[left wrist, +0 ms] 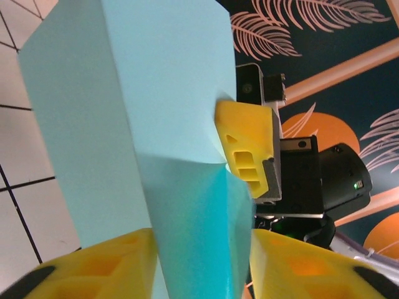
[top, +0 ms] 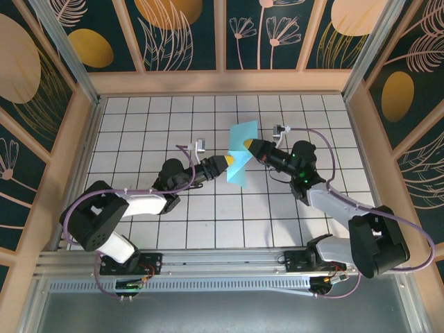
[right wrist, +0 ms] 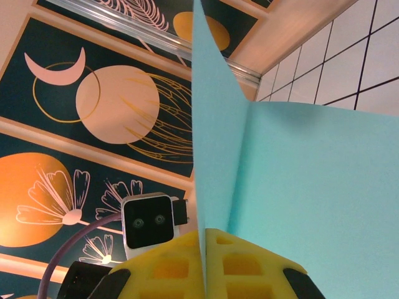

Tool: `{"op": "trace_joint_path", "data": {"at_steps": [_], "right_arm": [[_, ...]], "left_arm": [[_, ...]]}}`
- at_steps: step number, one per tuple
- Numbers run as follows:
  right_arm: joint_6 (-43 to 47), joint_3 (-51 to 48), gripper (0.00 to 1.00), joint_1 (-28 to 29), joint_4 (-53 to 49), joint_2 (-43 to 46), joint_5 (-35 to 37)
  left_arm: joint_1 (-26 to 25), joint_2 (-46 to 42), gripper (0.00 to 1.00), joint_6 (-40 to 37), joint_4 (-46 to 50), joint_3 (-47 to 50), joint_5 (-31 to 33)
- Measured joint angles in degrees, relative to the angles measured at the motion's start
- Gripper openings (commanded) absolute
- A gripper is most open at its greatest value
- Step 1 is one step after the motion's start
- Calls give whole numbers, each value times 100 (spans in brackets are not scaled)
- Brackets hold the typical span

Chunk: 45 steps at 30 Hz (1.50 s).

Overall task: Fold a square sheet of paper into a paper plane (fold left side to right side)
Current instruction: Turn over the paper at the center of the table.

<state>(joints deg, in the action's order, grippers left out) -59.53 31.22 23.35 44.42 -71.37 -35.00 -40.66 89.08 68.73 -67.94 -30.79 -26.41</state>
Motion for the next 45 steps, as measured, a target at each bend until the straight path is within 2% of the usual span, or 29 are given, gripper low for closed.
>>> {"op": "trace_joint_path", "data": {"at_steps": [6, 14, 19, 23, 30, 34, 38, 40, 45], "right_arm": [[-66, -22, 14, 0, 44, -26, 0], [81, -22, 38, 0, -103, -74, 48], [682, 87, 57, 7, -1121, 57, 372], [1456, 407, 70, 24, -2439, 452, 1023], [2767, 1126, 83, 26, -4559, 833, 2798], [3222, 1204, 91, 26, -5506, 737, 3897], [3370, 1198, 99, 15, -6054, 629, 4760], [3381, 1130, 99, -48, -6078, 658, 5045], [3370, 780, 99, -376, -5984, 758, 5213]], "left_arm": [[0, -59, 15, -79, 284, 0, 125], [0, -437, 5, -293, 750, 0, 299], [0, -839, 1, -702, 1513, -22, 481], [0, -1228, 0, -1405, 2830, -317, 846], [-7, -1499, 0, -2857, 5836, -1412, 2299], [-120, -1342, 0, -3329, 7276, -1926, 3270], [-490, -1032, 0, -3449, 8548, -2428, 4240], [-765, -789, 0, -3397, 9254, -2791, 4837], [-1425, 48, 0, -2837, 10939, -3779, 6109]]}}
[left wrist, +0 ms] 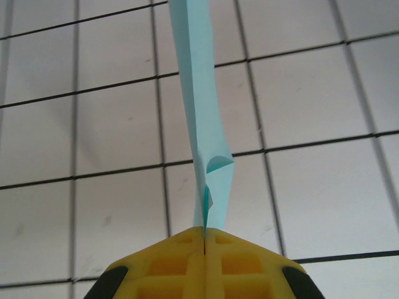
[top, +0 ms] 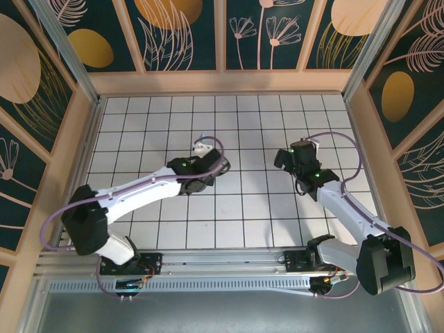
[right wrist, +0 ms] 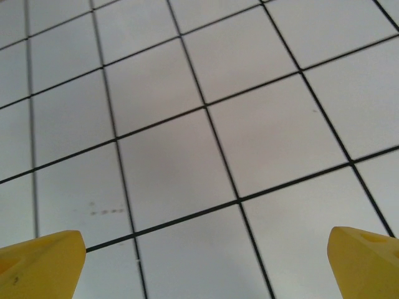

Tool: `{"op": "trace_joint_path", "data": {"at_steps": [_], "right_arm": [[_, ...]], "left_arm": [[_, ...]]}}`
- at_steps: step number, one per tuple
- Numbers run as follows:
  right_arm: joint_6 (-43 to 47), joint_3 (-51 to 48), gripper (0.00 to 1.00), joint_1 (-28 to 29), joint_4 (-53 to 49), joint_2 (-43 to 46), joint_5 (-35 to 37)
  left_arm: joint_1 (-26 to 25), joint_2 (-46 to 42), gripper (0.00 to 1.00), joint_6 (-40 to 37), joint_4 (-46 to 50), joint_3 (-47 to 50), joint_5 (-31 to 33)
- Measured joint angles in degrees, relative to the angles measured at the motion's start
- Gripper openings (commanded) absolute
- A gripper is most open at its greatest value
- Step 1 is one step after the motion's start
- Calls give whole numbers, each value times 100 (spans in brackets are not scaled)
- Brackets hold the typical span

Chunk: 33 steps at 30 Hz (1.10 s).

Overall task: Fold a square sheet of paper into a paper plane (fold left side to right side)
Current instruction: Turn over the paper at the center of the table.

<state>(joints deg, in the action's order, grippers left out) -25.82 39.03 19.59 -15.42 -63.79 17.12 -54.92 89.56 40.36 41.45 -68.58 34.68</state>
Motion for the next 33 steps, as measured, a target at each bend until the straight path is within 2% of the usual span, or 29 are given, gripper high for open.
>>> {"op": "trace_joint_path", "data": {"at_steps": [7, 13, 18, 21, 23, 33], "right_arm": [[0, -269, 99, -407, 160, 57, -81], [0, -542, 99, -892, 297, 422, -444], [4, -688, 99, -1196, 348, 538, -752], [4, -748, 99, -1338, 358, 553, -935], [4, -765, 99, -1397, 365, 557, -1043], [7, -778, 99, -1480, 433, 557, -1471]], "left_arm": [[-629, 1298, 0, 1191, 1904, -822, 992], [-938, 2428, 0, 1794, 2634, -1414, 1167], [-1051, 2813, 0, 1840, 2627, -1860, 1005], [-1058, 2848, 10, 1749, 2363, -1967, 748], [-1058, 2848, 13, 1650, 2144, -1971, 522], [-1012, 3008, 14, 1362, 1394, -2166, -247]]}}
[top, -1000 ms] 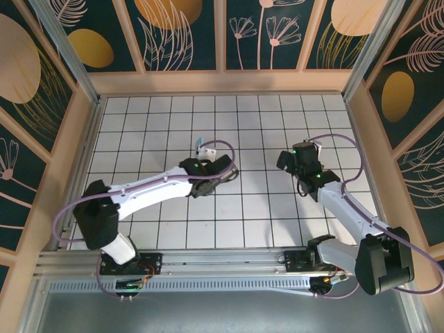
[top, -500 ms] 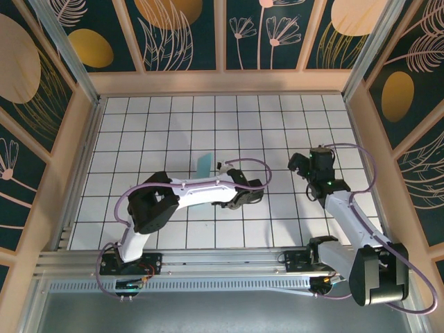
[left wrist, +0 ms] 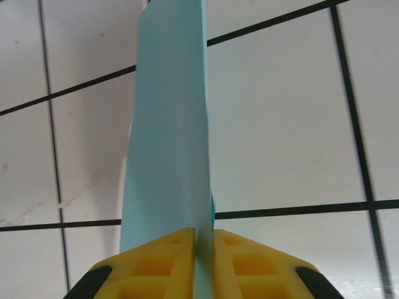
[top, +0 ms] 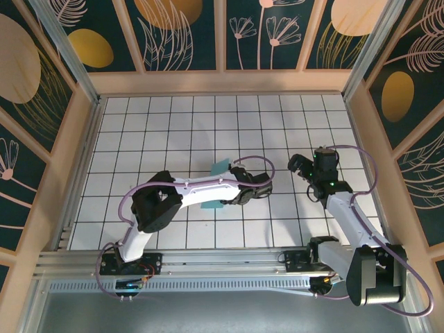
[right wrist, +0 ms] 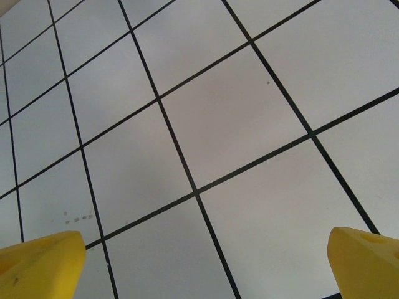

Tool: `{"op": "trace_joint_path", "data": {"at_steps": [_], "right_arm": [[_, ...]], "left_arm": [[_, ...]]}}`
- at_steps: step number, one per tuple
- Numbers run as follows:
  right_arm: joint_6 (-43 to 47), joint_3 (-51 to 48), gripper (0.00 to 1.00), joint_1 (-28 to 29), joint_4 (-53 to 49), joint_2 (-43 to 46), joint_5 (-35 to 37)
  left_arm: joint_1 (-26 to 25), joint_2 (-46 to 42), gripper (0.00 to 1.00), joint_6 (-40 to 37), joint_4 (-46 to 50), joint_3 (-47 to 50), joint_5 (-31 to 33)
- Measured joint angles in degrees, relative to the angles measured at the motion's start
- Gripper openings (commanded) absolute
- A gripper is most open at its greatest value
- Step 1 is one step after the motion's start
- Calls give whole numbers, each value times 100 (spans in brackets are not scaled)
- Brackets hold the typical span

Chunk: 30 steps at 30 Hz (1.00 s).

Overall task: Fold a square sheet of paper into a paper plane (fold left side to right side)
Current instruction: Turn over the paper at the center of the table.

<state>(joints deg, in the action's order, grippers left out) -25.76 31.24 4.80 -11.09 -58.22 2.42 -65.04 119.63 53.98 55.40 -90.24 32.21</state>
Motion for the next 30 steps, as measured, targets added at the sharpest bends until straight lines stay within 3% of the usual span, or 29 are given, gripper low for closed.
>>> {"op": "trace_joint_path", "data": {"at_steps": [7, 11, 19, 22, 26, 30], "right_arm": [[2, -42, 99, -28, 63, 0, -225], [46, -42, 99, -61, 59, 0, -389], [146, -42, 98, -114, 61, -61, -901], [127, -42, 89, -122, 63, -166, -1257], [-35, -42, 69, -87, 238, -459, -1969], [-326, 4, 50, 363, 566, -990, -2492]], "left_arm": [[258, 35, 14, -210, -634, -42, -428], [494, 35, 29, -417, -1104, -42, -697], [929, -52, 45, -697, -2396, 271, -1554], [1108, -463, 48, -791, -2968, 782, -1862], [1456, -1467, 51, -813, -3762, 1742, -2205], [1956, -2566, 52, -765, -4629, 2820, -2562]]}}
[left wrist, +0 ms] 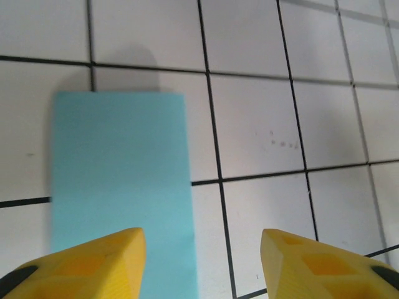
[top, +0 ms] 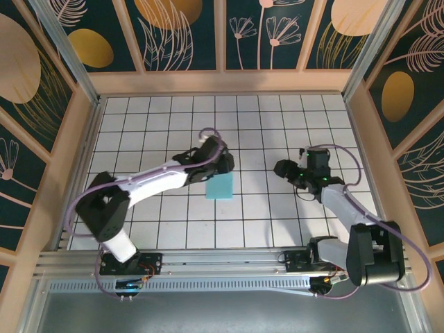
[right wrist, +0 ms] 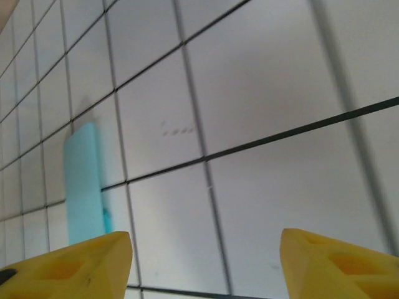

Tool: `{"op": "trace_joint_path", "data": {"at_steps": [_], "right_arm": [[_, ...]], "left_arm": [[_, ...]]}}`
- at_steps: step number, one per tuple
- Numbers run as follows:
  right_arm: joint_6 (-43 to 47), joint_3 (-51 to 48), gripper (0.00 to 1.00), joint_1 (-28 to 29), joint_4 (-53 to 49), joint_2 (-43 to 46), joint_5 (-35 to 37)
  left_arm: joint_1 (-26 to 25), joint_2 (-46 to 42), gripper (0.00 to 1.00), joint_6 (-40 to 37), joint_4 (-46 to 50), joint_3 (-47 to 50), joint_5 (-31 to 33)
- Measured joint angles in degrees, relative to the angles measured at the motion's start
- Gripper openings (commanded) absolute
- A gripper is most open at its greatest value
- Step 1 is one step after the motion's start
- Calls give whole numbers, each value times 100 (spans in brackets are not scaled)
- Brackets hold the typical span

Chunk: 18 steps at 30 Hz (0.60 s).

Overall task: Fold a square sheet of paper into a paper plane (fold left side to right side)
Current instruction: Turn over the paper at the center of the table, then third fold the triangle at the center of the table.

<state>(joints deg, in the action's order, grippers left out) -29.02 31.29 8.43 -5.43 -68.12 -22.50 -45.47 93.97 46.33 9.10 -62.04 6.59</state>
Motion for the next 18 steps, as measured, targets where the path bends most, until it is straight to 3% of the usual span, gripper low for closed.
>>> {"op": "trace_joint_path", "data": {"at_steps": [4, 8, 13, 18], "right_arm": [[-339, 264, 30, 824, 417, -734, -273], [-785, 463, 3, 1513, 1123, -1423, -511], [-1082, 949, 0, 2006, 1576, -2317, -636], [-1169, 1401, 0, 2267, 1731, -2924, -625]], "left_arm": [[531, -752, 55, 166, -745, 1071, -361], [984, -1266, 63, 409, -1296, 2039, -710], [1482, -1939, 76, 726, -1926, 2955, -1121], [1738, -2356, 79, 844, -2225, 3362, -1263]]}}
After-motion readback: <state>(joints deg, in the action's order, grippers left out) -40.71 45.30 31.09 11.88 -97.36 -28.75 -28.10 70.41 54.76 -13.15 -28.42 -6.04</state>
